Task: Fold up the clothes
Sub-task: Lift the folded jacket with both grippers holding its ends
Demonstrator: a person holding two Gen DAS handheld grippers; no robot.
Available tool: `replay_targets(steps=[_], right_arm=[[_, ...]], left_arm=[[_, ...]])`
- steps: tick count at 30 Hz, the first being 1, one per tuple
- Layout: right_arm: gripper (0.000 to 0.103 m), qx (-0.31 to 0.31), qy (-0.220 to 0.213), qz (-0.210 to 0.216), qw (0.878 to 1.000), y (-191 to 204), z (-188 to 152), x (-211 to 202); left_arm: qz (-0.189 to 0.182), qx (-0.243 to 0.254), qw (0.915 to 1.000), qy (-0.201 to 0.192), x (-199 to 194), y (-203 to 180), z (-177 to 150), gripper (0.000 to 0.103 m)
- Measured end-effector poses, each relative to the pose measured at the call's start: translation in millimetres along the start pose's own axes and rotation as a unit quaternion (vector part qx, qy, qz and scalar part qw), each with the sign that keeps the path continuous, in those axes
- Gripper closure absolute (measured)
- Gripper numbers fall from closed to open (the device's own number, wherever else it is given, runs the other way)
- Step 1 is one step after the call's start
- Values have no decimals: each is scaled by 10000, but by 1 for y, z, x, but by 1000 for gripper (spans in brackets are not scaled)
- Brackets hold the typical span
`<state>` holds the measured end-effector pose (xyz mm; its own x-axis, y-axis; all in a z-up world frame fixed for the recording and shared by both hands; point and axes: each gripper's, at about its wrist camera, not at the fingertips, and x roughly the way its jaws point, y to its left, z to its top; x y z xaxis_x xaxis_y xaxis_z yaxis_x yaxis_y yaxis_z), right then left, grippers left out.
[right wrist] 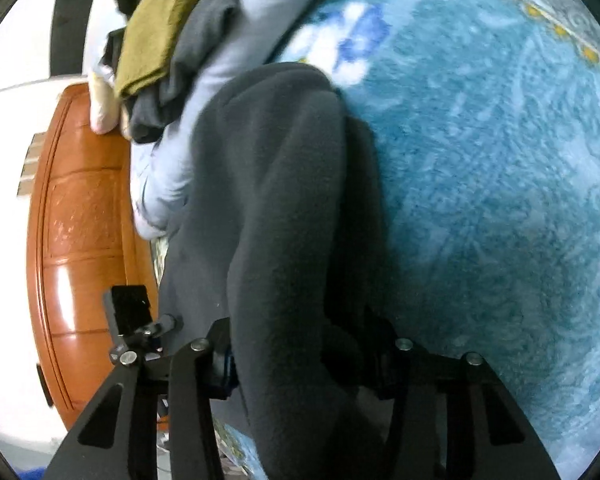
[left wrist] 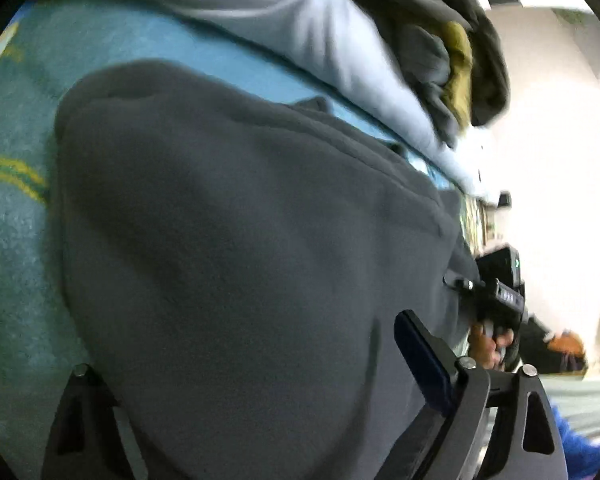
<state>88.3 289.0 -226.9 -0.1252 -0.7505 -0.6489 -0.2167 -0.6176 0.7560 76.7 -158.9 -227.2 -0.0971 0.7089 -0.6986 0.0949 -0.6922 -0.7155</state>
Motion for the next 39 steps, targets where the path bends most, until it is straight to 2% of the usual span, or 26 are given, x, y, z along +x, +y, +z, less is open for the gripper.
replay_targets(steps=[2,4,5,9,11,14,20,23,27,30,33,35,39], right_arm=[[54,41,-52,-152,9999,1,-4,-4],[55,77,-103,-306,9994,3,-9,-8],[57,58,-120,-398,9991,6,-10,-10],[64,-47,-191,-739,9971,20,-14,-17],[67,-177,-251,-851,9959,33,-16,-23],[68,-415,-394,-779,9953,53,-25,-41],[69,-993,-862,-678,9890,88,-49,-104],[69,-1198,-1232,-628,9831,103,-60,-141],[69,-1322,-1785,-604,9731,99,-77,-212],[69,-1206,-2200,-648,9658,81,-85,-273],[69,-851,-2709,-661,9566,49,-92,-343],[69,-603,-3065,-707,9473,21,-101,-394],[69,-67,-3772,-929,9214,-38,-131,-503]], left_arm=[[8,-234,9997,-81,-1,0,2,12],[435,-71,9990,-72,0,-9,-3,19],[665,2,9978,-68,2,-15,-3,25],[1140,163,9932,-190,-7,-36,-9,50],[1302,242,9909,-251,-12,-48,-12,55],[1462,564,9867,-434,-25,-76,-20,59],[1201,1449,9788,-809,-57,-156,-30,59],[1051,1883,9726,-874,-66,-200,-31,59],[842,2391,9641,-794,-57,-262,-21,59],[740,2913,9519,-590,-33,-326,-10,59],[513,3396,9387,-310,10,-404,-1,59],[269,3724,9276,-107,47,-462,2,59],[-173,4368,8986,371,130,-575,-7,59]])
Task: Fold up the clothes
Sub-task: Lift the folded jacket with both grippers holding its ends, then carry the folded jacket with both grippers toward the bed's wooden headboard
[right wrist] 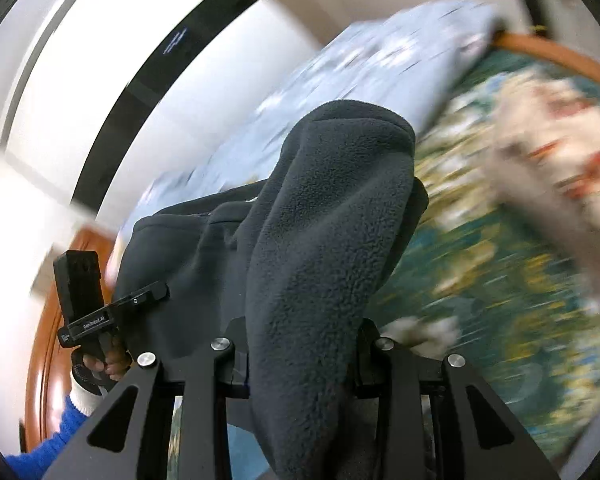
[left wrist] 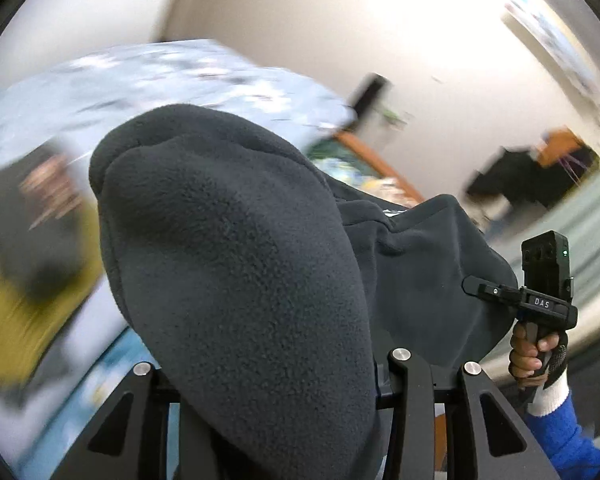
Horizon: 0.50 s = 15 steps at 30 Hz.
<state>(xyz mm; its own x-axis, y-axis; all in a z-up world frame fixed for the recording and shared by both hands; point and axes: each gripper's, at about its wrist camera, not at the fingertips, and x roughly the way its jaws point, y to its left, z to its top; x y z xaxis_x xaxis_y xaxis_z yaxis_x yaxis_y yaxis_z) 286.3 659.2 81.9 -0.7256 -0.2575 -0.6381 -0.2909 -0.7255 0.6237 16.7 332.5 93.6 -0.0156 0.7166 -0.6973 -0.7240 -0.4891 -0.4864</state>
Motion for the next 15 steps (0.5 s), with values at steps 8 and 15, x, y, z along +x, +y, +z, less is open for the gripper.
replay_targets(steps=[8,15], right_arm=[[68,997,-1217,-789,9844,-150,55,-137],[68,2026,-1713,-968,9593,-280,61,-182]], left_arm=[[-795,1125,9878,730,189,-151,143,59],[-592,1921,9724,1185,323,-228,181,59]])
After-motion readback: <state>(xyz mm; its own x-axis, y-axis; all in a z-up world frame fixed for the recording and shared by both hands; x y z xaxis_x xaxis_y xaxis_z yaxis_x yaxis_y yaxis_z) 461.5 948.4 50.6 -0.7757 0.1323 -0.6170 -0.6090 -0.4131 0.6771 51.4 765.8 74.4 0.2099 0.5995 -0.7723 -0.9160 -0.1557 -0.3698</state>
